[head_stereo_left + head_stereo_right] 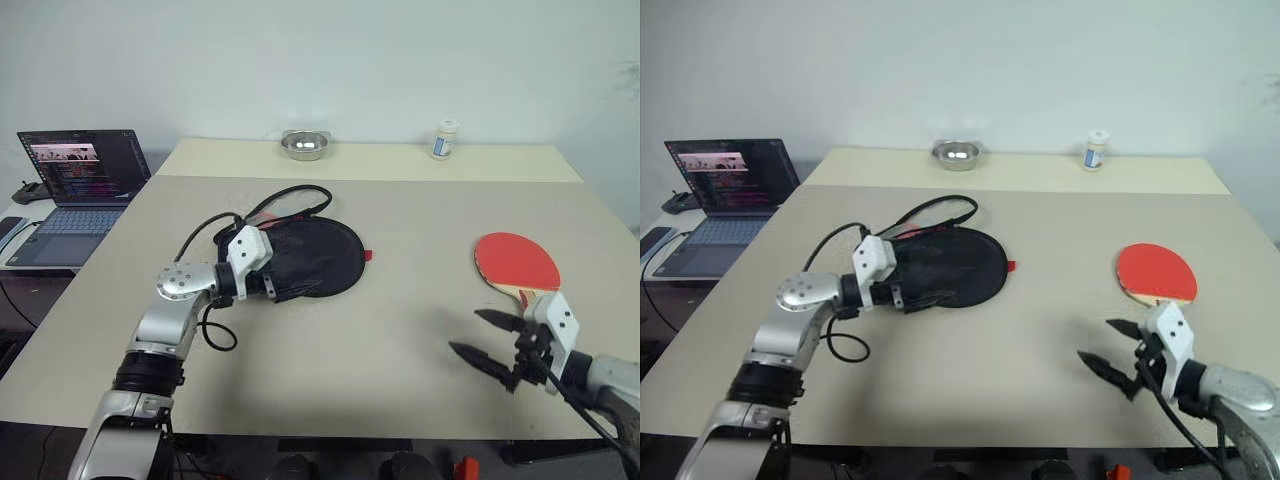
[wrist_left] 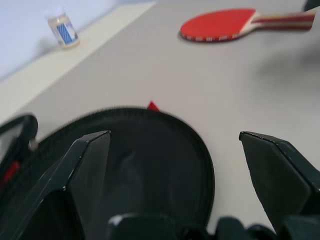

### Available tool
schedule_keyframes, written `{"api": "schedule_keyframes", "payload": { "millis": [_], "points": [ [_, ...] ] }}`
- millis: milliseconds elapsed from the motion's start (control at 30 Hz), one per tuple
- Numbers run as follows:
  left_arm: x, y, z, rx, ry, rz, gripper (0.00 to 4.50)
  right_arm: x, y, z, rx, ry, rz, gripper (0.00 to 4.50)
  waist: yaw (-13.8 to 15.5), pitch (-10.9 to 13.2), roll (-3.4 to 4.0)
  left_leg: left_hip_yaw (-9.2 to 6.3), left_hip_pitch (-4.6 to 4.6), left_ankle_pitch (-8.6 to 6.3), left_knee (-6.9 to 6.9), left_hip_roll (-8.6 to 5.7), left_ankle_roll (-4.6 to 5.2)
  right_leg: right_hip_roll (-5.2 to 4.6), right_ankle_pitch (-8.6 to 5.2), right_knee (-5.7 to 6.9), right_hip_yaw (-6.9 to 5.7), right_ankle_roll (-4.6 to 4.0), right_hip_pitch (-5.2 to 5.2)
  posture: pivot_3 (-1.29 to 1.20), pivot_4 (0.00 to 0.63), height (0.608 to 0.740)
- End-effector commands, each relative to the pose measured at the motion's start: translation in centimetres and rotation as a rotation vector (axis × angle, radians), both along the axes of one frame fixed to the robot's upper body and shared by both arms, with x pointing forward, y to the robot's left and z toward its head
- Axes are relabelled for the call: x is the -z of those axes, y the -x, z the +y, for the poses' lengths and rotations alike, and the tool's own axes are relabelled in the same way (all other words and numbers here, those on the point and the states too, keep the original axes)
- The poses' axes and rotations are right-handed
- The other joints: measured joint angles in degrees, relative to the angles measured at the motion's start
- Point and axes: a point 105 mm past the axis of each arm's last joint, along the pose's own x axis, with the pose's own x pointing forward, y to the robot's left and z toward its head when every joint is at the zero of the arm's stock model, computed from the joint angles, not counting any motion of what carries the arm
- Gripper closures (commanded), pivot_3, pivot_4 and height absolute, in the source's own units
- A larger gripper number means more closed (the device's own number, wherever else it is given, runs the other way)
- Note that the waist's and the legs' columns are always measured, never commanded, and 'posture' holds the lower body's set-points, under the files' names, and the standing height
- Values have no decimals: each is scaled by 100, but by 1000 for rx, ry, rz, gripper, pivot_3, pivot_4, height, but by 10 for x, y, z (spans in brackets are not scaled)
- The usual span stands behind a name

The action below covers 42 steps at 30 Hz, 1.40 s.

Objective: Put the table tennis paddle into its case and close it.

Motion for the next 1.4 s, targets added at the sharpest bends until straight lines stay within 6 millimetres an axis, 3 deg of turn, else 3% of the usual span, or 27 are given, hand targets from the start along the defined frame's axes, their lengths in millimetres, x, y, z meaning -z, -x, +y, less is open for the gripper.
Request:
{"api": "schedule_keyframes", "payload": {
  "millis": [33, 200, 467, 533, 633, 900, 1300, 1400],
  "points": [
    [-4, -7, 13, -29, -50, -49, 0, -16, 0, 0, -11, 8, -59, 6, 0, -1, -2, 0, 0, 0, 1, 0, 0, 0, 1, 1, 0, 1, 0, 0, 150, 740],
    [-10, -17, 20, -55, -63, -77, 0, -18, -3, -2, -12, 16, -69, 6, 8, 0, -11, -8, 0, 0, 2, -4, 4, 0, 5, 2, -11, 5, 4, 0, 150, 740],
    [-13, -13, 49, -53, -130, -54, 0, -46, 10, 23, -172, -24, -64, 6, -10, 1, -13, -13, -6, 1, 2, -1, 3, 0, 3, -3, -14, 4, 0, 0, 150, 740],
    [-5, -6, 53, -20, -186, -15, 0, -53, 6, 24, -206, -33, -65, 6, -6, 1, -15, -16, -7, 0, 2, -2, 4, -2, 3, -3, -17, 4, 1, 0, 150, 740],
    [-5, -18, 66, -93, -209, -20, 0, -51, -2, 29, -202, -47, -69, 6, 5, -3, -23, -18, -7, 0, 3, -3, 5, -3, 4, -3, -19, 4, 3, 0, 150, 740],
    [15, -25, 62, -3, -327, 71, 0, -54, 12, 45, -269, -28, -51, 6, 37, 6, -43, -38, -26, -1, 6, -9, 5, -5, 3, -12, -45, 4, 1, 0, 150, 740],
    [33, -32, 49, 65, -481, 54, 0, -53, 9, 43, -238, -18, -61, 6, 18, 14, -58, -41, -26, -1, 6, -7, 6, -6, 3, -10, -48, 4, 1, 0, 150, 740],
    [30, -39, 53, 5, -461, 56, 612, -53, 7, 37, -204, -12, -68, 0, 18, 13, -61, -43, -25, -1, 6, -7, 6, -6, 4, -8, -50, 4, 1, 0, 150, 740]
  ]
}}
